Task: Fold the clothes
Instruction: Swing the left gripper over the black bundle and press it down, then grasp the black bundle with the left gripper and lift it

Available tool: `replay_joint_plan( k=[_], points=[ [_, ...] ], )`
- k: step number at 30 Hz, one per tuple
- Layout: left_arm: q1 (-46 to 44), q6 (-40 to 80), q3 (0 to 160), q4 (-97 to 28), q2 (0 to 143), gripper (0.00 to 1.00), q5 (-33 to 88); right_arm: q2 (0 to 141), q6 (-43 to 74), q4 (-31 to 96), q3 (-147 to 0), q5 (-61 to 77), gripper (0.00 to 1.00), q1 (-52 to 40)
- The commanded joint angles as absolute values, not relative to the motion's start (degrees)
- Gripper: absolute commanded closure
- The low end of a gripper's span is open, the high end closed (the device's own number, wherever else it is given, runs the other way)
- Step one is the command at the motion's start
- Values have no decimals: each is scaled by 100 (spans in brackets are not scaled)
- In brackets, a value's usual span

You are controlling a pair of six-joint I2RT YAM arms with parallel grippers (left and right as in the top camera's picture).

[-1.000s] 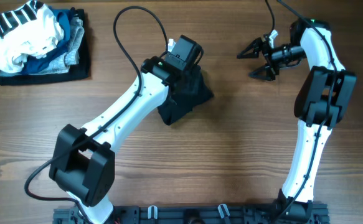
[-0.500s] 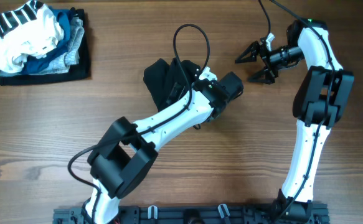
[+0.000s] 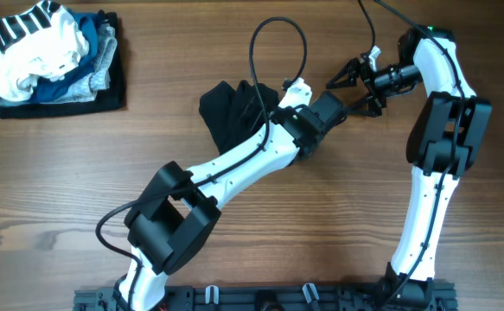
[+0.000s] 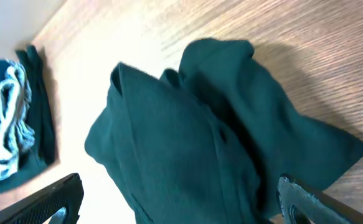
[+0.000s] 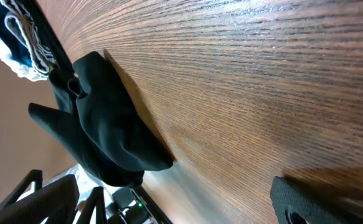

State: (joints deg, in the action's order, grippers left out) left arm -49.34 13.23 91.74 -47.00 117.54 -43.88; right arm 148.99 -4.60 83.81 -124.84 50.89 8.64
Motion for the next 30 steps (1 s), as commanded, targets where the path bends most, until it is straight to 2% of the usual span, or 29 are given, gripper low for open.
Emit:
replay_joint_plan(
  k=[1, 6, 12, 18, 21, 30],
  points=[
    [-5131, 303, 9290, -4261, 11937, 0, -4624, 15054, -604, 8399, -12481, 4762, 0, 805],
    [-5339, -397, 9290, -3933, 12470, 0, -5225, 15054, -738, 8514, -12481, 4762, 0, 805],
    [-5352, -405, 9290, -4287, 12641, 0, -5485, 15054, -738, 8517, -12481, 4762, 0, 805],
    [-5894, 16, 9592, -4375, 12641, 0, -4480, 15054, -735, 8560, -12481, 4764, 0, 805],
    [-5900, 436, 9931, -4751, 12641, 0, -3837, 15054, -738, 8567, -12481, 4764, 0, 805],
    [-5430, 1070, 10110, -6080, 12645, 0, -3131, 15054, -751, 8615, -12481, 4766, 0, 784]
  ],
)
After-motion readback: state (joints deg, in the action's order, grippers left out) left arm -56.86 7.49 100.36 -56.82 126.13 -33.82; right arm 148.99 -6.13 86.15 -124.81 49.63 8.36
